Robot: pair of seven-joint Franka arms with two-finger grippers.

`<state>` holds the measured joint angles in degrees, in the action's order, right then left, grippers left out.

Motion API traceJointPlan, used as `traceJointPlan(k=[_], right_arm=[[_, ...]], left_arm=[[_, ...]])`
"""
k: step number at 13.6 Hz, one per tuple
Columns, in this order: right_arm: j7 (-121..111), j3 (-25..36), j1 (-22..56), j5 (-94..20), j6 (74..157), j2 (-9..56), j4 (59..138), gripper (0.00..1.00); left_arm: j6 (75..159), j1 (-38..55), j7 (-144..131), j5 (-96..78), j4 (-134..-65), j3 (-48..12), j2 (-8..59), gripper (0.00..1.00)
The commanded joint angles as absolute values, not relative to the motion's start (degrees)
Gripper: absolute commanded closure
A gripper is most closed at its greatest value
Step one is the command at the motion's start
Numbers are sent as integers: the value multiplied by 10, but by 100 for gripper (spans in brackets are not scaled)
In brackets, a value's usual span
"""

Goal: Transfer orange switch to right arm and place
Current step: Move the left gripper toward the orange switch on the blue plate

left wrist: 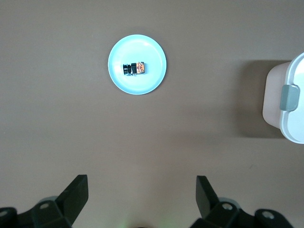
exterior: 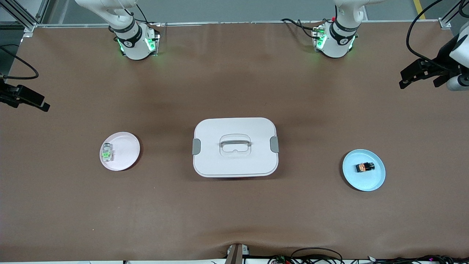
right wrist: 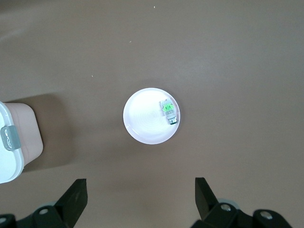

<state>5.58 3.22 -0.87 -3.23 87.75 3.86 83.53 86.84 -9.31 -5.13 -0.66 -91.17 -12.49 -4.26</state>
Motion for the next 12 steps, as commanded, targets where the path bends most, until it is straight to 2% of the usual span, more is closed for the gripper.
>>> traceJointPlan(k=[1, 7, 9, 12], right_arm=[[56, 29, -13, -34, 874, 46, 821, 0], [56, 29, -13, -34, 874, 46, 821, 0], [56, 29, -14, -34, 874, 46, 821, 0], [55, 28, -12, -35, 886, 51, 816, 0]], left_arm=[[857, -97, -47, 4, -903, -127, -41, 0], [869, -116, -51, 6, -907, -119, -2, 0], [956, -141, -46, 9, -951, -120, 8, 0], [1075, -164, -34, 8, -1011, -120, 60, 0]])
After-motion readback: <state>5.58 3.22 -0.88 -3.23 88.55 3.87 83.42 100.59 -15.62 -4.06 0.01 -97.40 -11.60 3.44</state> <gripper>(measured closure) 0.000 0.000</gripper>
